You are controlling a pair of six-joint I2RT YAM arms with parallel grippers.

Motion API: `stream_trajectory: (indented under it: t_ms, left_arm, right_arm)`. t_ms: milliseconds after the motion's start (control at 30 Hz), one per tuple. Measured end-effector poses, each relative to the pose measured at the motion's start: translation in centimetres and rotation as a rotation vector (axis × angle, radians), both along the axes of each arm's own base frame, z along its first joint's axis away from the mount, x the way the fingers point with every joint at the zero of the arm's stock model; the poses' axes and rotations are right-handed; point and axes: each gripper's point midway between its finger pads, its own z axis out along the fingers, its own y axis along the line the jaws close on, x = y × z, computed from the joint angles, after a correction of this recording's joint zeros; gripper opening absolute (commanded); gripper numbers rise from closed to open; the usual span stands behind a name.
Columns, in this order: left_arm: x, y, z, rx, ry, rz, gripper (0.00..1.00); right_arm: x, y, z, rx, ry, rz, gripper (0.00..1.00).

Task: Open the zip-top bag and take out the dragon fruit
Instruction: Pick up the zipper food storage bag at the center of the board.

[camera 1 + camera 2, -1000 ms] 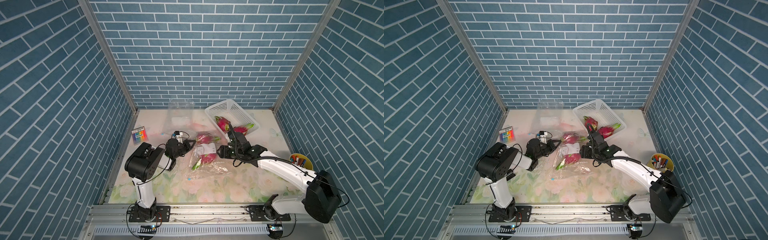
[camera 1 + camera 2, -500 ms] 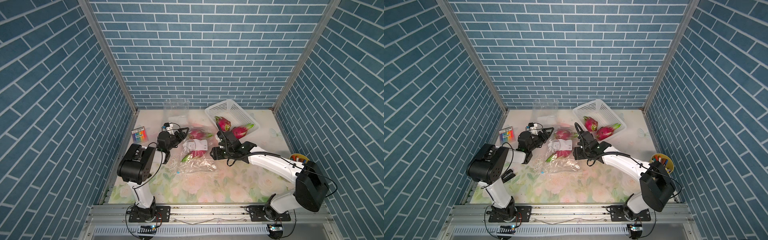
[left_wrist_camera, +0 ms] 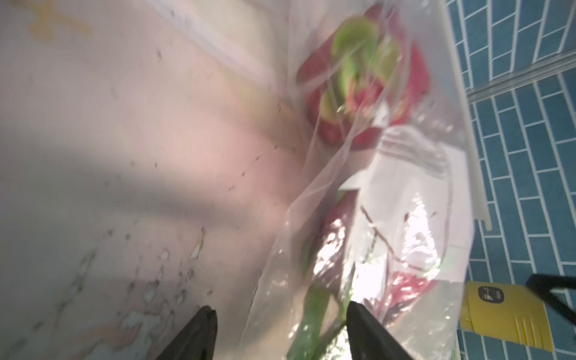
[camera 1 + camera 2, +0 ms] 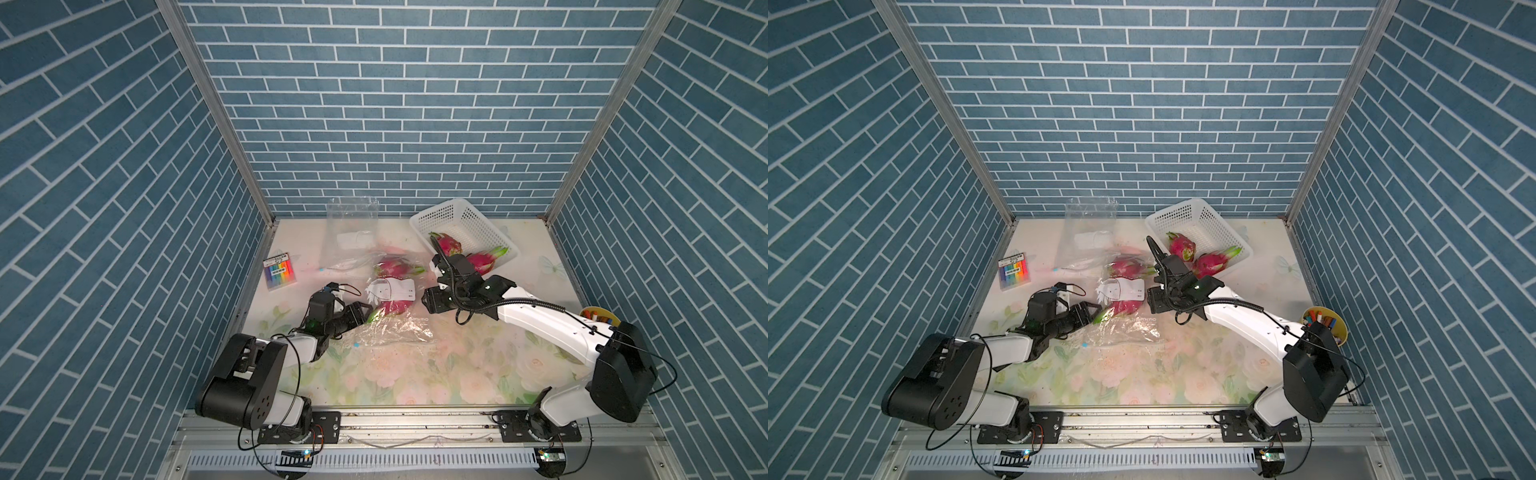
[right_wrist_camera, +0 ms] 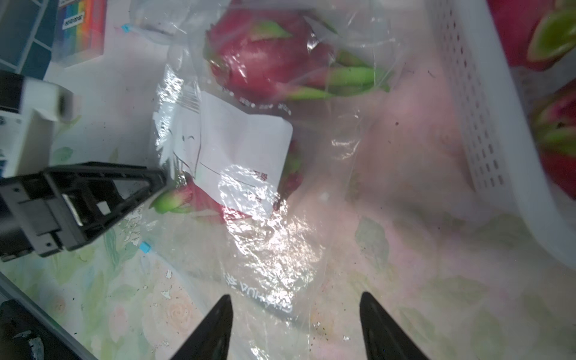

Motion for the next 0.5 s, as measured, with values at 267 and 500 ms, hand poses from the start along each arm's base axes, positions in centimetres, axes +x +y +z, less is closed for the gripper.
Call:
stream_trajectory:
  t_ms: [267,500]
  left_arm:
    - [-1.2,-2.3,1.0,-0.075,0.014,-0.103,0.11]
    - [0.7,-3.7,8.5,-0.187,-0.103,-0.116,0.1]
  right_arm:
    - [0.5,1.2,0.7,-0.045,-0.095,0.129,0.63]
    - [-1.6,4.5,0.7,-0.097,-0.271,0.396,0.63]
